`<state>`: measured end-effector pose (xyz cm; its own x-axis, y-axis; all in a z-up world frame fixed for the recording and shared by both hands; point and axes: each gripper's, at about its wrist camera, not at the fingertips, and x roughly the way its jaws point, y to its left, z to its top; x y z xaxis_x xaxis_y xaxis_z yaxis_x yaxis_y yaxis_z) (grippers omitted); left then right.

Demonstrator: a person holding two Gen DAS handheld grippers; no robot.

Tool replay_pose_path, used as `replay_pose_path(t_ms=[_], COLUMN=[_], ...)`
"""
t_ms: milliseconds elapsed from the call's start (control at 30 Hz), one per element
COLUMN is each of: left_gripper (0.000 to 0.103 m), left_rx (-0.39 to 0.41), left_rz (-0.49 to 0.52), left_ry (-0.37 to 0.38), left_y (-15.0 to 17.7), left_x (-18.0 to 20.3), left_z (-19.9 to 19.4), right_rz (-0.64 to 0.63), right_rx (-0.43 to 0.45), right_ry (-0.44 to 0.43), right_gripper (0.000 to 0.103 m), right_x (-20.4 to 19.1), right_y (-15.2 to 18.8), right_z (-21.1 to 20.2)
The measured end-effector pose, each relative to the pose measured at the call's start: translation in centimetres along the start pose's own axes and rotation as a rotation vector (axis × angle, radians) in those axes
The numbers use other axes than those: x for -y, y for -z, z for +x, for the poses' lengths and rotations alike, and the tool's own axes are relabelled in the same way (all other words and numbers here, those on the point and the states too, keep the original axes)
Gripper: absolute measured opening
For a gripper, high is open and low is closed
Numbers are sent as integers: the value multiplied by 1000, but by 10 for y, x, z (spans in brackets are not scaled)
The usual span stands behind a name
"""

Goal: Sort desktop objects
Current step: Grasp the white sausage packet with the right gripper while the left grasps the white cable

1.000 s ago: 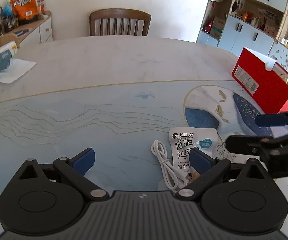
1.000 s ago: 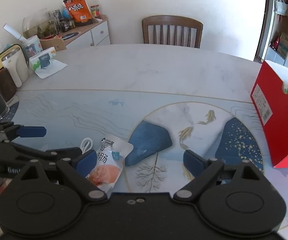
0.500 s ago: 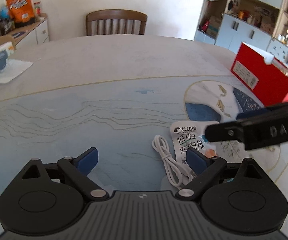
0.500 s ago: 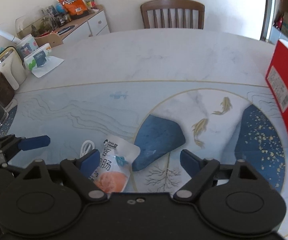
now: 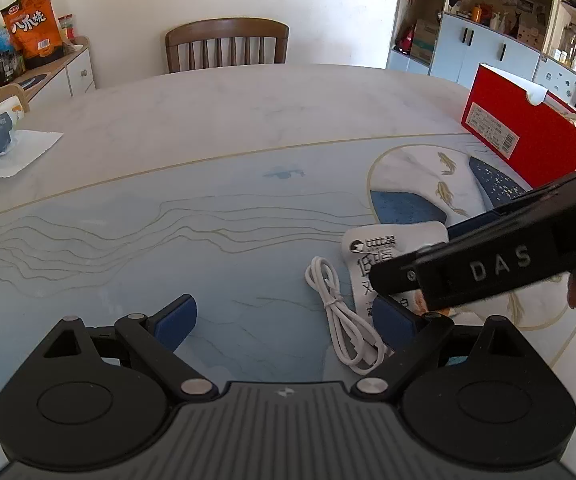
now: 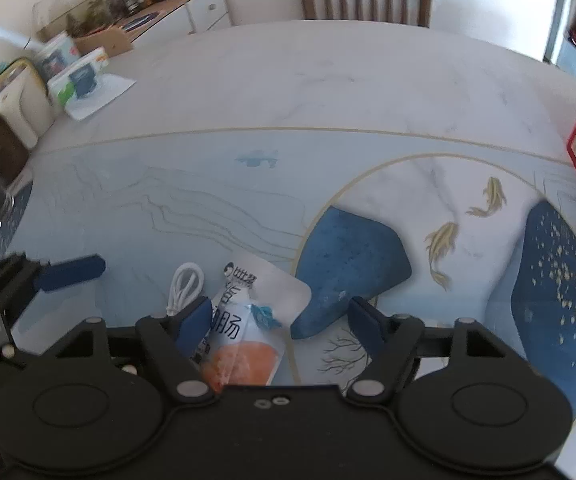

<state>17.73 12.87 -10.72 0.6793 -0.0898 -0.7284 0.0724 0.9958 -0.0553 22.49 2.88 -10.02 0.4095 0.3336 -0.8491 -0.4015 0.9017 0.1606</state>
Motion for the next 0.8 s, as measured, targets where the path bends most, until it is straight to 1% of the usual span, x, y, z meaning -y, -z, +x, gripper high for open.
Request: replay_pose_path(t_ms=[67, 167, 200, 267, 400, 467, 567, 667, 700, 800], left_gripper=[95, 95, 95, 95, 95, 95, 95, 95, 95, 95], left_rx=[0, -1, -4, -9, -13, -17, -14, -8, -10, -17], left_rz=[-2, -3, -2, 0, -1, 3, -7, -23, -32, -60], left_ry=[2, 7, 11, 18, 36, 36, 40, 51, 55, 64], left_y=[0, -1, -1, -1, 1, 1, -1, -6, -7, -12], left_x=[0, 1, 1, 2, 4, 5, 5, 3, 2, 0], left_z=[0, -1, 0, 0, 0, 1, 1, 2, 2, 6], right_rz=[-9, -18, -29, -52, -42, -49, -99, -166, -191, -247], right_rx=[3, 4, 1, 7, -3, 10, 36, 56, 60, 71], right_ry=[-2, 3, 20, 45, 62, 51, 37, -15, -34, -64], right_gripper=[66, 63, 58, 58, 58, 60, 65, 68, 73, 75], right_x=[3, 12, 14, 18, 29, 31, 31, 32, 32, 32], right_y=[1, 4, 6, 9, 11, 11, 11, 12, 13, 15], right_z=[-2, -7, -8, -11, -18, -24, -34, -48, -52, -58])
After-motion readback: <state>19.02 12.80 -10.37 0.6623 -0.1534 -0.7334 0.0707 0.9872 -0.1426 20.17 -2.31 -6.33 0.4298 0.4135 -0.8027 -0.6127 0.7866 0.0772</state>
